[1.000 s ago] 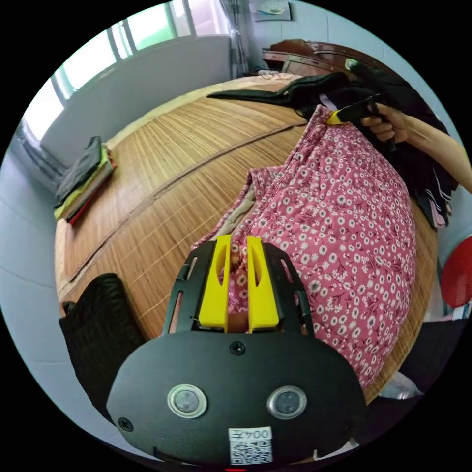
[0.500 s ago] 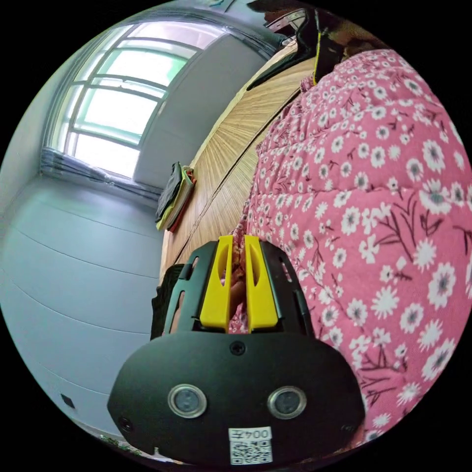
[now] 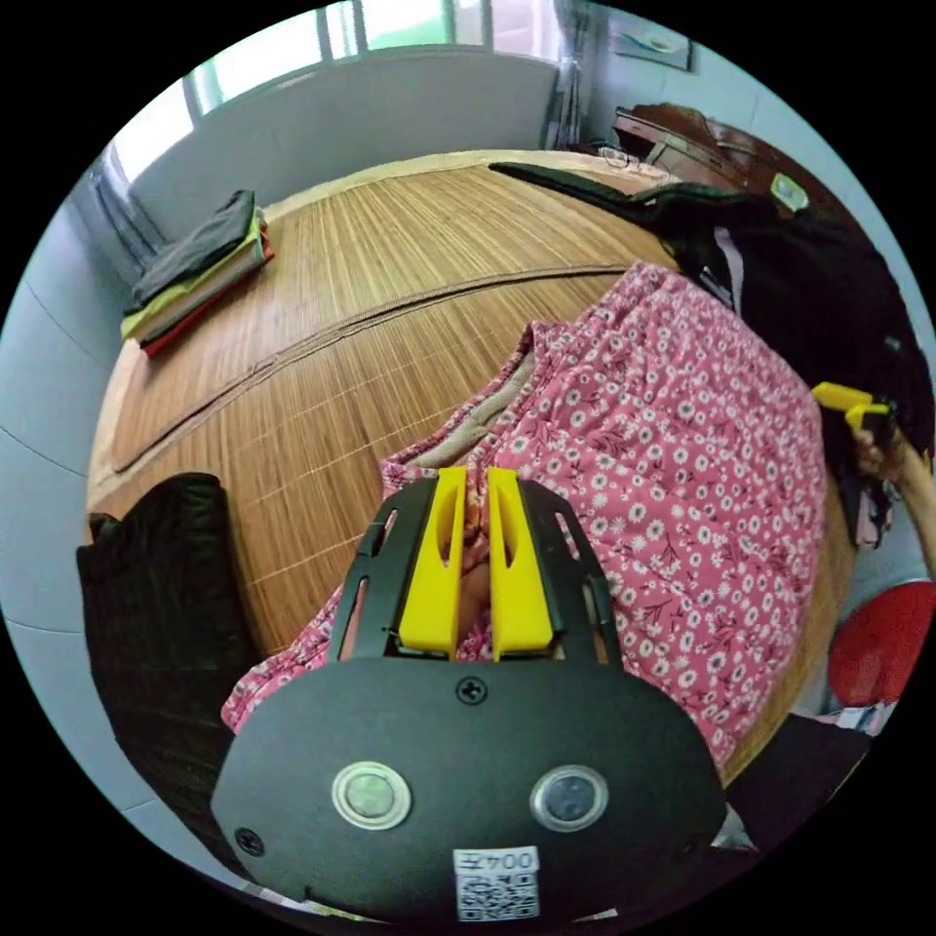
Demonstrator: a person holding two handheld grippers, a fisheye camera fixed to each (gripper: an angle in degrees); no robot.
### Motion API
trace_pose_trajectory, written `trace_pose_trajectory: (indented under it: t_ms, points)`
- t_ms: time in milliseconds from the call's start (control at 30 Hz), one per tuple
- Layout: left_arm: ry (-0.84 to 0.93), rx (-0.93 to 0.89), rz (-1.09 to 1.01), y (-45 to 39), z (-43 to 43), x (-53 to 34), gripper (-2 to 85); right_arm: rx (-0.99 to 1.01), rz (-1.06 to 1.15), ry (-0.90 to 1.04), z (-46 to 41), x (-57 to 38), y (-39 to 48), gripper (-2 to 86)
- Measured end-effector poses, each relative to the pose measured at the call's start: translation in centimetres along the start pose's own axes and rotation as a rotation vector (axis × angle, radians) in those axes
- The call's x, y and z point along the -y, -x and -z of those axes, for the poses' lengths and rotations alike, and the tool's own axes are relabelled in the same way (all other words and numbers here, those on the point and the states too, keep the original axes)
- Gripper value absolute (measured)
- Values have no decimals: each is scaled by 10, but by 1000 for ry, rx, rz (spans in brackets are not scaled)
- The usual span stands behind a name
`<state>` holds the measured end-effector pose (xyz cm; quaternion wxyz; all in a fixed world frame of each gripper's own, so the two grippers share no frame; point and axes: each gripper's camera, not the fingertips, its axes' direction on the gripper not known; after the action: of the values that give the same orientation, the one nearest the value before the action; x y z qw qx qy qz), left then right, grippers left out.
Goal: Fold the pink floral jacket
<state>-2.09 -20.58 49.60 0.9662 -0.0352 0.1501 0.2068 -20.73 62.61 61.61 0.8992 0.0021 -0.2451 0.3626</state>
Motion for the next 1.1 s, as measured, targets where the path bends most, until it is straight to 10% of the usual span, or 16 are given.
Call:
trace_pose_trajectory:
  t_ms: [300,433,633,833,1100]
  points:
    - [-303,521,223,-47,87,16,4,-81,122,98,-35,-8,-9,164]
    - [-377,113,-79,-136,47,39,6,-60,204,135,-48,4,-15,116]
    - [-155,136,-318,-184,-88,110,6,304,66,117,-32,33,-24,33]
    - [-110,25,-325,-150,-143,129,5,229,-265,9,-66,3,-74,48]
    - [-210,-38,-276,-125,-102,140,5,-348,-57,-143,-6,9,12,46]
